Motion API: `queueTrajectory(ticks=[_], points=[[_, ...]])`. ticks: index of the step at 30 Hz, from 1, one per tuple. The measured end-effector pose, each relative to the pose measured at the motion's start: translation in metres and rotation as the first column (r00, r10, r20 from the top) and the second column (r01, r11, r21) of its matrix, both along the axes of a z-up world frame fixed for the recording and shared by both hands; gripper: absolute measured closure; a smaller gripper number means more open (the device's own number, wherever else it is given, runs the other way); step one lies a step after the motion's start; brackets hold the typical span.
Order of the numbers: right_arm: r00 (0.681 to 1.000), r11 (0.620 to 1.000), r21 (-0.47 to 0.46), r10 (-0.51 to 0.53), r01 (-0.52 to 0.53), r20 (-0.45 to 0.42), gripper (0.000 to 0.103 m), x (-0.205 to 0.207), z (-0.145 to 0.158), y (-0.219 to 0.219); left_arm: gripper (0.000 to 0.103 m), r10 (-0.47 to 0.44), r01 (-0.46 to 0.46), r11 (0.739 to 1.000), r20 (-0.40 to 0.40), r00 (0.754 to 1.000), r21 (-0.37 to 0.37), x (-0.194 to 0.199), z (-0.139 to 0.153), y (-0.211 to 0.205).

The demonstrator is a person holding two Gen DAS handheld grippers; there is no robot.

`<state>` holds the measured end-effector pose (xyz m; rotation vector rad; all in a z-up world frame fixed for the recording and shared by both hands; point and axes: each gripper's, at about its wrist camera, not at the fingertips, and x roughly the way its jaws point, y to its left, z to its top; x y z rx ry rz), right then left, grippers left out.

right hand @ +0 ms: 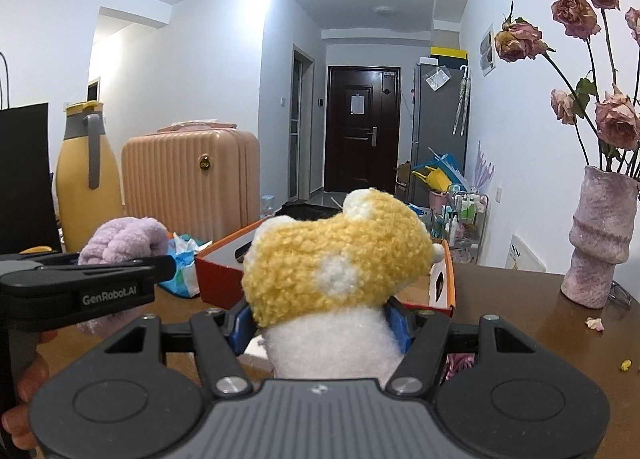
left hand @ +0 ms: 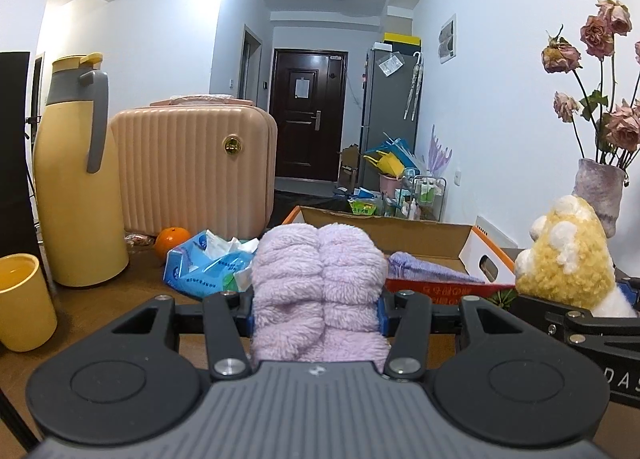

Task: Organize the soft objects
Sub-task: 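Lift and carry the sheep plush and pink sock over the cardboard box with both grippers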

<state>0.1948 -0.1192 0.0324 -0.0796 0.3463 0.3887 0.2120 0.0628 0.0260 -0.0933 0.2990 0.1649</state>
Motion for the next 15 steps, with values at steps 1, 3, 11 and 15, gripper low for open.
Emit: queueTrajectory(ticks=[1, 3, 11, 15], points=[[1.0, 1.0, 0.003, -0.001, 0.001, 0.002, 0.04, 0.003, 0.001, 0.0, 0.053, 0.0, 0.0, 1.0, 0.003, 1.0, 0.0, 0.002, 0.001, 0.0], [1.0, 1.0, 0.003, -0.002, 0.002, 0.007, 0.04, 0.007, 0.002, 0.0, 0.053, 0.002, -0.002, 1.0, 0.008, 1.0, -0.001, 0.007, 0.002, 0.0], [1.0, 1.0, 0.004, -0.012, 0.012, 0.014, 0.04, 0.026, 0.005, 0.001, 0.053, 0.013, -0.013, 1.0, 0.01, 1.0, -0.006, 0.028, 0.004, 0.0], [1.0, 1.0, 0.006, -0.013, 0.013, 0.016, 0.04, 0.035, 0.005, 0.005, 0.053, 0.017, -0.017, 1.0, 0.018, 1.0, -0.011, 0.038, 0.006, 0.0]])
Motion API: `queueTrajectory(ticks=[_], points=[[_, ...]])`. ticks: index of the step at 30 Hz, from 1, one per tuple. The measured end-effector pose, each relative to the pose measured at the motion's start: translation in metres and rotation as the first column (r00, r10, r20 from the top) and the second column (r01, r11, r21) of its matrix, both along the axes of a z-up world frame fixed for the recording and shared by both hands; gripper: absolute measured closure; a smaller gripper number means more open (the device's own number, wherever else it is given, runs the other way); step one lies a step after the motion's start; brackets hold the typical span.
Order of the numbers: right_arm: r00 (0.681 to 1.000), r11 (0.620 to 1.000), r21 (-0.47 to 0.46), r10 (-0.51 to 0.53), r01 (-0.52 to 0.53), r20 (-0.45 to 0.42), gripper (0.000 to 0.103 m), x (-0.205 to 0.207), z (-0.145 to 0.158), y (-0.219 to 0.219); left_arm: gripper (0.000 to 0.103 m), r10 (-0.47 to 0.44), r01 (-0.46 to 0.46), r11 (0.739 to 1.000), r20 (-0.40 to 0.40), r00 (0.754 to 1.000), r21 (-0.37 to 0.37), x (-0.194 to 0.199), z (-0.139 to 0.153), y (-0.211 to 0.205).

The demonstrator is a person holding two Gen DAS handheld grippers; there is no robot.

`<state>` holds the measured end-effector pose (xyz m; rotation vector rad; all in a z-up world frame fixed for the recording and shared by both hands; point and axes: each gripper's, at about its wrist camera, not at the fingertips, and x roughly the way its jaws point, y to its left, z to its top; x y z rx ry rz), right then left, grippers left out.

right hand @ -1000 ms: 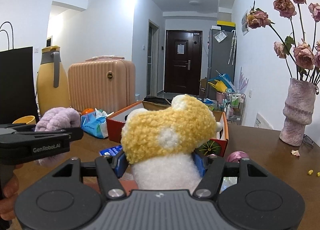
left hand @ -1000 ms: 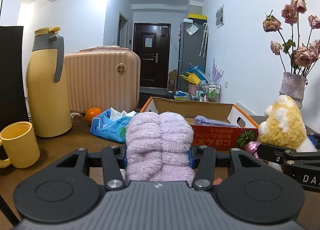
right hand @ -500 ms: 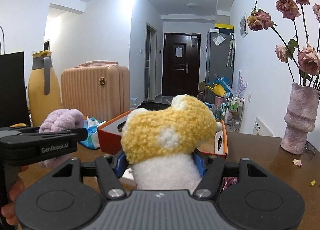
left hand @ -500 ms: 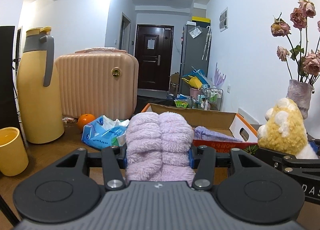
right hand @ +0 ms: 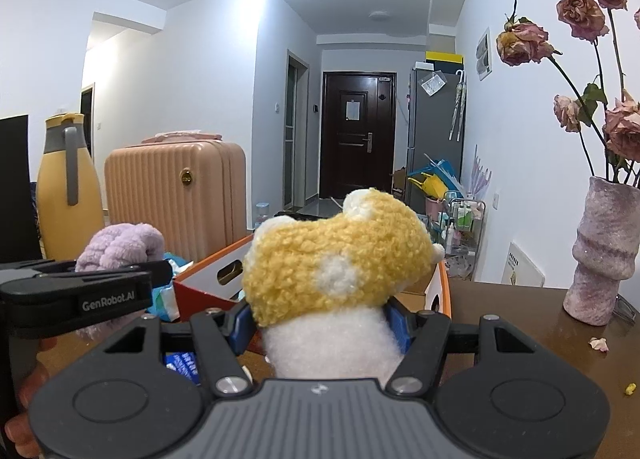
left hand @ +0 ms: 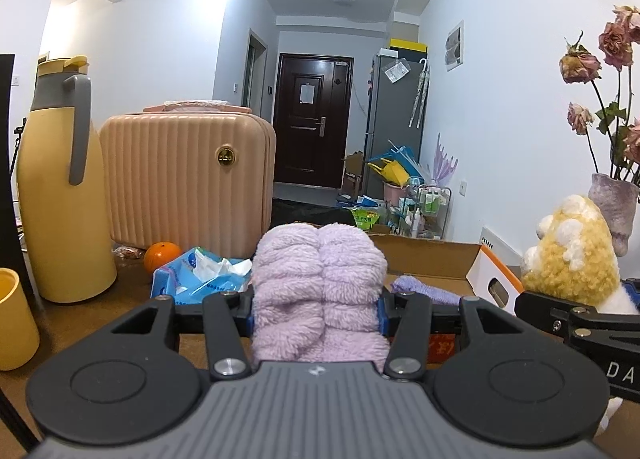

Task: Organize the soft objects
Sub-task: 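Lift and carry the sheep plush and pink sock over the cardboard box with both grippers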

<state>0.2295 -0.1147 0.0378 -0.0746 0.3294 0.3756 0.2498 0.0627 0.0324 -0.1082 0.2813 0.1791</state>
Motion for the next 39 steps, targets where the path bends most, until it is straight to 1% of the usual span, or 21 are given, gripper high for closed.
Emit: queueTrajectory(ticks=[11, 18, 29, 39], points=[[1.0, 1.0, 0.012, -0.026, 0.026, -0.01, 0.04, 0.03, -0.002, 0.004, 0.053, 0.002, -0.002, 1.0, 0.008, 1.0, -0.008, 0.031, 0.002, 0.0], [0.999, 0.999, 0.01, -0.043, 0.043, -0.029, 0.04, 0.048, -0.004, 0.013, 0.053, 0.002, -0.002, 1.0, 0.009, 1.0, -0.008, 0.034, 0.002, 0.0], [0.997, 0.999, 0.003, -0.052, 0.053, -0.049, 0.04, 0.082, -0.007, 0.028, 0.053, 0.007, -0.007, 1.0, 0.007, 1.0, -0.006, 0.069, 0.001, 0.001], [0.994, 0.998, -0.023, -0.067, 0.065, -0.084, 0.04, 0.106, -0.009, 0.034, 0.053, 0.022, -0.022, 1.0, -0.006, 1.0, -0.003, 0.096, -0.002, 0.009]])
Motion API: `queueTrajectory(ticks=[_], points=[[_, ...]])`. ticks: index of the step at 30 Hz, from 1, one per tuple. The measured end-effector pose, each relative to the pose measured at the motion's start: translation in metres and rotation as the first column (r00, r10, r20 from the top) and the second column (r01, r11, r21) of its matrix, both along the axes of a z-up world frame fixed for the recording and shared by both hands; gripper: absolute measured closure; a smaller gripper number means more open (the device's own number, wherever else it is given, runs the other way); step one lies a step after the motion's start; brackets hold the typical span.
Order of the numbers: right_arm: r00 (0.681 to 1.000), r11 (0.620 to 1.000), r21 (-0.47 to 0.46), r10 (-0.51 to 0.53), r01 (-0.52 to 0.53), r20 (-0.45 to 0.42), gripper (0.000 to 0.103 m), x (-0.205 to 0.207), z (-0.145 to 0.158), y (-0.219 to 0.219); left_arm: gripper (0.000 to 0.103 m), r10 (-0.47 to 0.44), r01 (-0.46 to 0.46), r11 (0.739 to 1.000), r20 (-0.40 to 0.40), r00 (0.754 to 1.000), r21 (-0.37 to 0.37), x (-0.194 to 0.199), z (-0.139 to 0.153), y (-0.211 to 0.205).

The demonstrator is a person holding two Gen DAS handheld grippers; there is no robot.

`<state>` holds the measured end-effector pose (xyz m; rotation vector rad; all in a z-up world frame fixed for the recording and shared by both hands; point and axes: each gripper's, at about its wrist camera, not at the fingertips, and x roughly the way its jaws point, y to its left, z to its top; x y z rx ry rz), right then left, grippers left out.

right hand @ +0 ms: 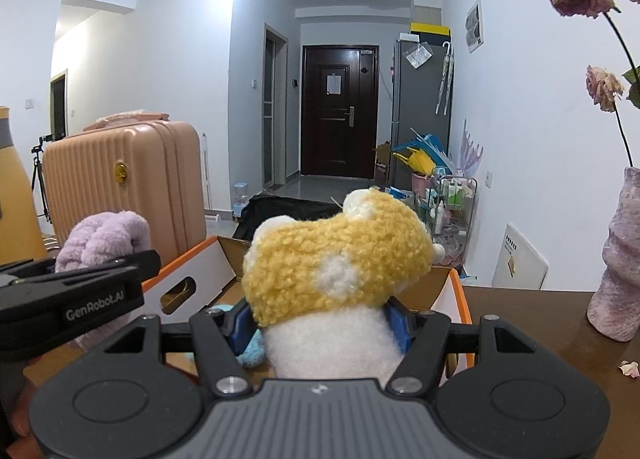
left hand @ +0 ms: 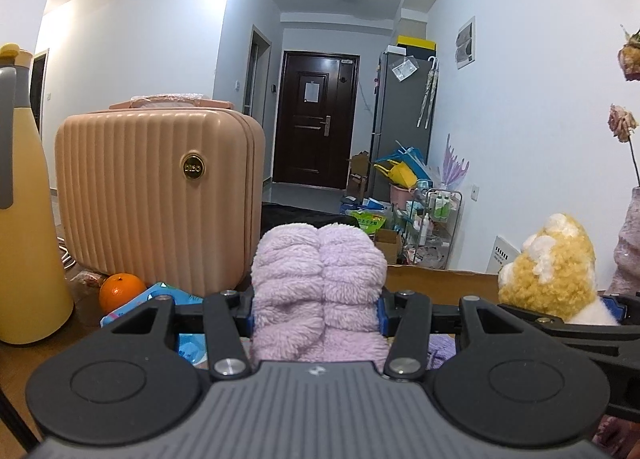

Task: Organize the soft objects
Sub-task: 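Lift and carry the sheep plush and pink sock over the cardboard box with both grippers, then open the right gripper to drop the sheep plush while the left gripper releases the sock into the box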

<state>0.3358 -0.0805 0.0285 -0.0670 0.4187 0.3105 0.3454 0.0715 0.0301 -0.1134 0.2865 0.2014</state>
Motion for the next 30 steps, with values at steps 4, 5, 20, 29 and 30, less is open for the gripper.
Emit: queueTrajectory(ticks=[4, 5, 20, 29, 30], points=[[1.0, 1.0, -0.009, -0.017, 0.017, -0.021, 0.04, 0.011, 0.0, 0.003, 0.053, 0.008, -0.008, 1.0, -0.01, 1.0, 0.007, 0.011, -0.003, 0.003], [0.999, 1.0, -0.011, -0.022, 0.022, -0.026, 0.04, 0.015, 0.0, 0.004, 0.053, 0.009, -0.008, 1.0, -0.013, 1.0, 0.009, 0.014, -0.005, 0.003], [0.992, 0.997, -0.014, -0.078, 0.077, -0.096, 0.04, 0.052, -0.011, -0.001, 0.053, 0.015, -0.012, 0.999, -0.065, 0.998, 0.045, 0.043, -0.022, 0.001], [0.989, 0.995, -0.019, -0.099, 0.098, -0.112, 0.039, 0.063, -0.018, 0.004, 0.053, 0.003, 0.001, 0.999, -0.088, 0.996, 0.049, 0.048, -0.027, -0.002], [0.988, 0.995, -0.023, -0.101, 0.099, -0.115, 0.039, 0.064, -0.018, 0.005, 0.053, 0.002, 0.003, 0.999, -0.09, 0.996, 0.049, 0.05, -0.027, -0.002]])
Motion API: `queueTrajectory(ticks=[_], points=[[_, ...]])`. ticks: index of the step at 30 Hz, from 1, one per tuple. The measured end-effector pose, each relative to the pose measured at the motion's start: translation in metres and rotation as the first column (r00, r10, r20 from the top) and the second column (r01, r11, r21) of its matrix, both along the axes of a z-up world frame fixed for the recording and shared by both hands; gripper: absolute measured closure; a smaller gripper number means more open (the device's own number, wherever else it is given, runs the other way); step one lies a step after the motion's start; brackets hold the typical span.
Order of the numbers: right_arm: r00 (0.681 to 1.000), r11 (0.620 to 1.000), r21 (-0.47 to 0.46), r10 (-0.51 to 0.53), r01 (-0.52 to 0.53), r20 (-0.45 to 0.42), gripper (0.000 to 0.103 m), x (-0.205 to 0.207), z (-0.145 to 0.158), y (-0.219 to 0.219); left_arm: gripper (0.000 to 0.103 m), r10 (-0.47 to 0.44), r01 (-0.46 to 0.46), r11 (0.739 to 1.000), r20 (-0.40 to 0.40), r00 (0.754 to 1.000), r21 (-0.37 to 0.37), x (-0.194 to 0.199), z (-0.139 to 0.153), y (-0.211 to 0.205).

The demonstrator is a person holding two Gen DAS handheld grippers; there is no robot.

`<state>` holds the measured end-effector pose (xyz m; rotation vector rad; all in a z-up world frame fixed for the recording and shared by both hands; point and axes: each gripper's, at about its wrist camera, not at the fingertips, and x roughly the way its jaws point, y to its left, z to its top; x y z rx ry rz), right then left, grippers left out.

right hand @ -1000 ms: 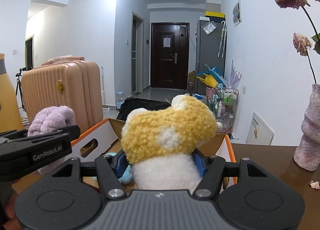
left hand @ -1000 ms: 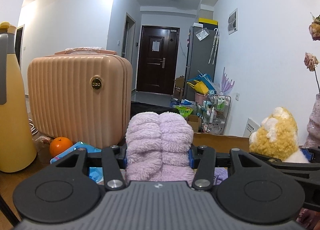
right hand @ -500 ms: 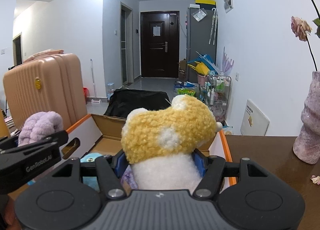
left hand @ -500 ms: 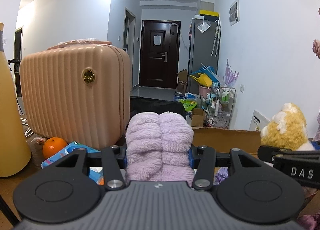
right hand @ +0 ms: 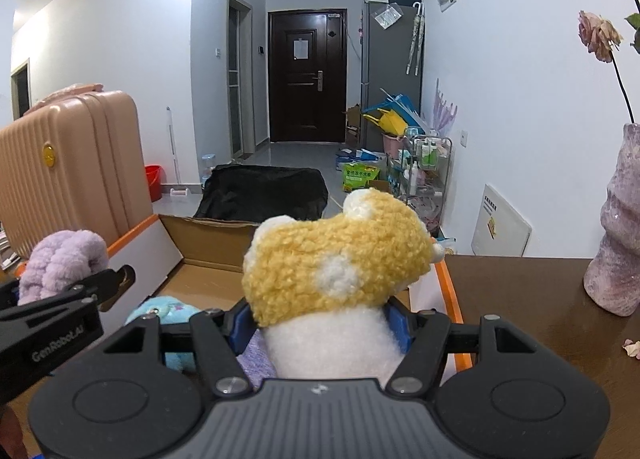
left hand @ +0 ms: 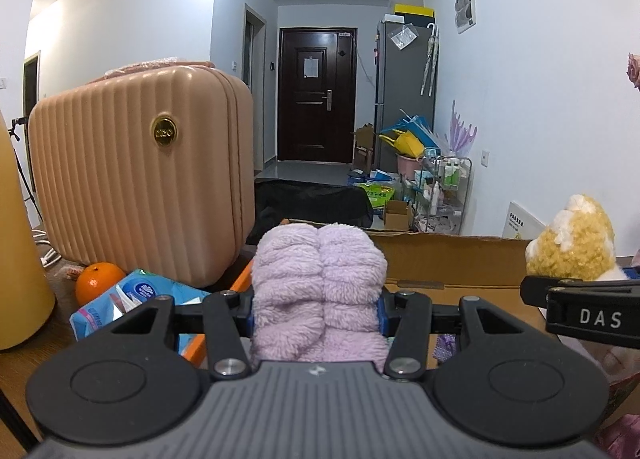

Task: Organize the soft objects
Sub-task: 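Open the right gripper to drop the sheep plush while the left gripper releases the sock into the box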

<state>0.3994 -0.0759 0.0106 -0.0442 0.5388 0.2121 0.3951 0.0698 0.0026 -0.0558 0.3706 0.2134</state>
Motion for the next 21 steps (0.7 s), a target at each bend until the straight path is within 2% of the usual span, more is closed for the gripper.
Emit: queueTrajectory(ticks=[4, 6, 8, 10, 11, 12, 21], points=[[1.0, 1.0, 0.002, -0.008, 0.008, -0.012, 0.034, 0.0038, -0.0006, 0.002, 0.047, -0.01, 0.01, 1.0, -0.002, 1.0, -0.009, 0.0, -0.001, 0.0015], [1.0, 1.0, 0.007, -0.014, 0.014, -0.008, 0.028, 0.0039, 0.0005, 0.001, 0.036, -0.013, 0.013, 1.0, -0.002, 1.0, -0.015, -0.0002, -0.0005, 0.0025], [1.0, 1.0, -0.002, -0.026, 0.026, 0.008, 0.013, 0.0026, 0.0007, 0.0013, 0.027, -0.004, 0.004, 1.0, 0.007, 1.0, -0.012, -0.0015, 0.0001, 0.0035], [0.999, 0.999, -0.008, -0.033, 0.033, 0.019, 0.007, 0.0014, 0.0009, 0.0013, 0.016, 0.006, -0.006, 1.0, 0.021, 1.0, -0.01, -0.0032, 0.0004, 0.0044], [0.999, 0.999, -0.011, -0.034, 0.034, 0.021, 0.004, 0.0014, 0.0011, 0.0013, 0.004, 0.013, -0.013, 1.0, 0.027, 1.0, -0.01, -0.0043, 0.0009, 0.0048], [0.999, 0.999, -0.015, -0.038, 0.038, 0.019, 0.002, 0.0013, 0.0009, 0.0015, 0.0, 0.022, -0.021, 1.0, 0.031, 0.999, -0.008, -0.0055, 0.001, 0.0042], [0.999, 0.999, -0.024, -0.039, 0.039, 0.017, 0.0, 0.0009, 0.0003, 0.0017, 0.0, 0.048, -0.048, 0.999, 0.04, 0.998, -0.01, -0.0076, 0.0025, 0.0054]])
